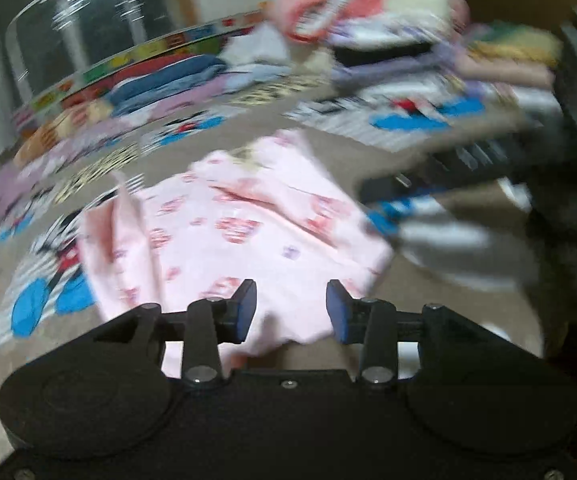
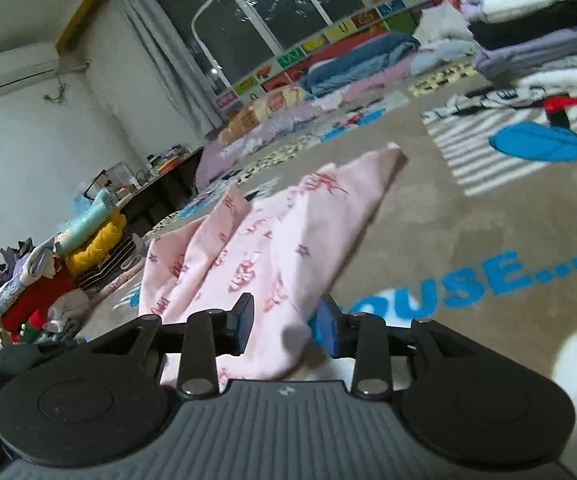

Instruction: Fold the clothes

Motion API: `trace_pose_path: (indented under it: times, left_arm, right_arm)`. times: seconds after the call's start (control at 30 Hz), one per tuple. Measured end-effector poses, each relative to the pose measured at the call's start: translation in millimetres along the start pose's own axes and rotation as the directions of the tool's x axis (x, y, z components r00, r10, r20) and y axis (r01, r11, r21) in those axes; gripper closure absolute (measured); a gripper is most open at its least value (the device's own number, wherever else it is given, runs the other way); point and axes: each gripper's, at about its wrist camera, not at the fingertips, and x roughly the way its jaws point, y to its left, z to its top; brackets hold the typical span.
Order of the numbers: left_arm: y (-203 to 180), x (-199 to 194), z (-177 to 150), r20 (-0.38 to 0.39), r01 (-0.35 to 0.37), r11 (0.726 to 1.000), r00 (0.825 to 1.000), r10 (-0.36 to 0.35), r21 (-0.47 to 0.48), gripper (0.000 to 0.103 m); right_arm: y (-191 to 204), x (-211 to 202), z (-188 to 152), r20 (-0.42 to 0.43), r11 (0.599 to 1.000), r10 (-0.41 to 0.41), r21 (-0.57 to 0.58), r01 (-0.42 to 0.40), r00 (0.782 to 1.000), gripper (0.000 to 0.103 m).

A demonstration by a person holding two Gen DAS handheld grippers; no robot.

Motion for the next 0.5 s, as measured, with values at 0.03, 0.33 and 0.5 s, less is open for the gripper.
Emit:
trace_pose_path:
  times: [0.03, 0.33, 0.5]
  left_arm:
    - [10.7, -0.6, 3.6, 0.005, -0.014, 0.999, 1.000, 0.015, -0.051, 0.064]
    - [113.2, 2.2, 33.2, -0.002, -0.090, 0.914, 0.995, 0.097, -0.396, 0.064]
    - [161.5, 26.1, 60.0, -0.057, -0.136, 0.896, 0.991, 0.123, -0.424, 0.064]
  right_arm:
    - [3.1, 2.3, 1.2, 0.006, 1.000, 0.007, -0.011, -0.007, 1.000, 0.066]
    - [39.1, 39.1, -5.6, -0.067, 0.986, 0.111, -0.114, -0.118, 0.992, 0.066]
    - [41.8, 52.7, -12.1, -0.109, 0.986, 0.093, -0.126, -0.107, 0.990, 0.060]
